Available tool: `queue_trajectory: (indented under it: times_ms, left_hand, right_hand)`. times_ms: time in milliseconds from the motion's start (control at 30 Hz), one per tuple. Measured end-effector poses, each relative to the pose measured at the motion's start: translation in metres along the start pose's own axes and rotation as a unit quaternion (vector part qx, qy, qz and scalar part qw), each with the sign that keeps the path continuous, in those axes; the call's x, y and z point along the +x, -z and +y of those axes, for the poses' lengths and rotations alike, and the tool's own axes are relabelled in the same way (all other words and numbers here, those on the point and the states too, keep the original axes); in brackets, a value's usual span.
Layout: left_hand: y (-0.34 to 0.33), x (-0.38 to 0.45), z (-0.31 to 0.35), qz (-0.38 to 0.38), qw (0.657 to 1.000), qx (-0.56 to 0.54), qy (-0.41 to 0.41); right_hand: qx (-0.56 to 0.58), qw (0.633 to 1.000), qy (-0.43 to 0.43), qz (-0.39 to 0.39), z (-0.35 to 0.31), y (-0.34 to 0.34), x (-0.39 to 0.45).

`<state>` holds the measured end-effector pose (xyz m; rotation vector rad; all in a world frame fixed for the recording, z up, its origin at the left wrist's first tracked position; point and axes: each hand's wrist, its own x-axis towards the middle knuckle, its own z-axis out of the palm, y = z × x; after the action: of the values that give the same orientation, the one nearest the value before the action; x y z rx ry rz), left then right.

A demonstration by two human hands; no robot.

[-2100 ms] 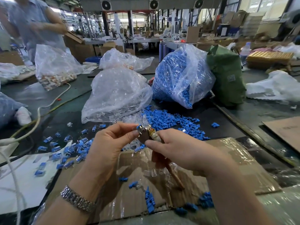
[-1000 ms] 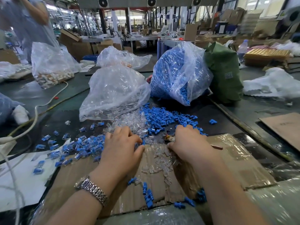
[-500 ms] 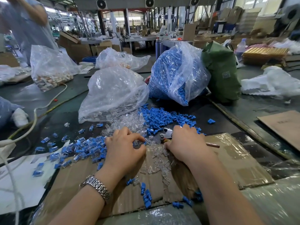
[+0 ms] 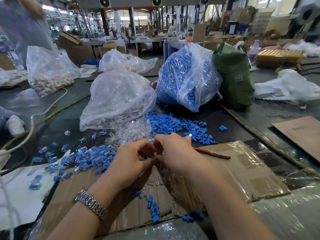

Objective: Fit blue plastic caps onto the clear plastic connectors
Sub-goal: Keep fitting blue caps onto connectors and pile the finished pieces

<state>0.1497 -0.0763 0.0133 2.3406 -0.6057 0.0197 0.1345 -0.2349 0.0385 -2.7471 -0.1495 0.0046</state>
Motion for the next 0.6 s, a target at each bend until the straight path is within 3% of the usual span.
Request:
queue_trajectory:
  times_ms: [133, 233, 367, 433, 600]
  left_hand:
    - [0.008, -0.004, -0.002, -0.022, 1.000, 0.006, -0.003]
    - [0.016, -0.009, -0.009, -0.034, 0.995, 0.091, 0.030]
    - [0.020, -0.010, -0.018, 0.066, 0.974, 0.212, 0.051]
    - [0.020, -0.006, -0.017, 0.088, 0.963, 0.249, 0.049]
    - [0.011, 0.001, -0.017, 0.048, 0.949, 0.307, 0.049]
  right_hand:
    - [-0.029, 0.999, -0.012, -0.021, -0.003, -0.001, 0.000]
    - [-0.059, 0.997, -0.008, -0.039, -0.006, -0.003, 0.000]
    - [-0.065, 0.998, 0.002, -0.026, -0.004, -0.003, -0.003]
    - [-0.043, 0.999, 0.001, -0.015, -0.002, 0.000, -0.004]
    - [0.049, 0.998, -0.020, 0.026, 0.003, 0.008, -0.005]
